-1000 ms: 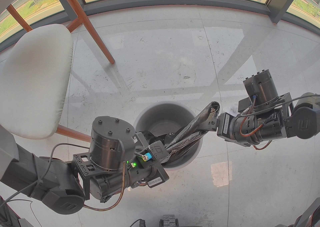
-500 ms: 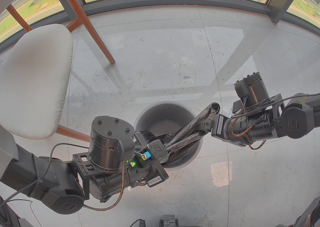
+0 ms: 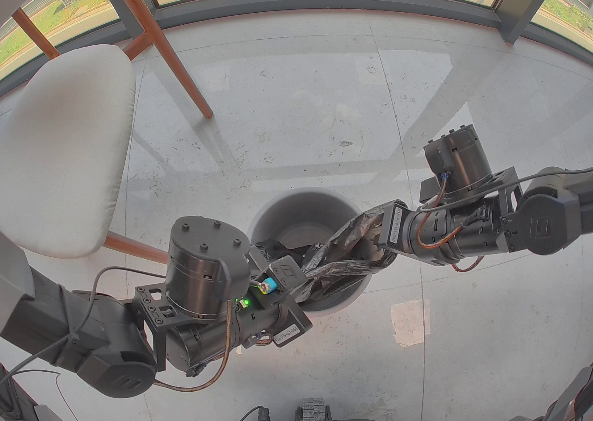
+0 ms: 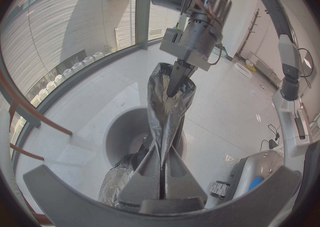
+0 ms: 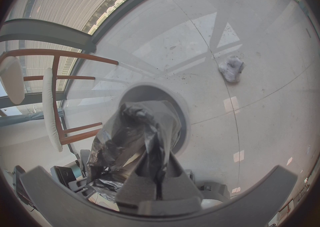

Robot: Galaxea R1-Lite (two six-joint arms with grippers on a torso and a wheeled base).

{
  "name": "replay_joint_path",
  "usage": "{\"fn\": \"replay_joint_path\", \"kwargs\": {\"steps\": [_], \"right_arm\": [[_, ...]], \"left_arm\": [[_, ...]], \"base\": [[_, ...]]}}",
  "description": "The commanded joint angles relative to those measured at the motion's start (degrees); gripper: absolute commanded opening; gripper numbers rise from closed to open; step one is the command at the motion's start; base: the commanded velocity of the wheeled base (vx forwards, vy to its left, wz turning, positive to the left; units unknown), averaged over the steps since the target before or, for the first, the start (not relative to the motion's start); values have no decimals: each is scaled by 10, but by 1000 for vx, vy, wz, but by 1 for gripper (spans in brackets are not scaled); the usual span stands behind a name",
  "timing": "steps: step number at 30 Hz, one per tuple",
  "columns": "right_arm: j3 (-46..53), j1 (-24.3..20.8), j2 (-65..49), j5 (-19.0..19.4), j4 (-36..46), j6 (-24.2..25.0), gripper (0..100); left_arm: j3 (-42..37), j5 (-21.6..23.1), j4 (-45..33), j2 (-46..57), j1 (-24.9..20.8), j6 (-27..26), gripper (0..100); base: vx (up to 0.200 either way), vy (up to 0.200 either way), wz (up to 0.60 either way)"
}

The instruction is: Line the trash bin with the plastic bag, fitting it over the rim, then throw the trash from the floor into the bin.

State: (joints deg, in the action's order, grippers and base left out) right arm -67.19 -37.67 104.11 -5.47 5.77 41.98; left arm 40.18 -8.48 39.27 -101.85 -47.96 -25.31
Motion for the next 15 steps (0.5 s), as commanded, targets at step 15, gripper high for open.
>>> {"fn": "replay_joint_path", "kwargs": {"steps": [15], "right_arm": [[-16, 11, 25, 6, -8, -112, 0]], "left_arm": [[42, -40, 1, -63, 1, 49, 0]], "base": [[0, 0, 0]]}}
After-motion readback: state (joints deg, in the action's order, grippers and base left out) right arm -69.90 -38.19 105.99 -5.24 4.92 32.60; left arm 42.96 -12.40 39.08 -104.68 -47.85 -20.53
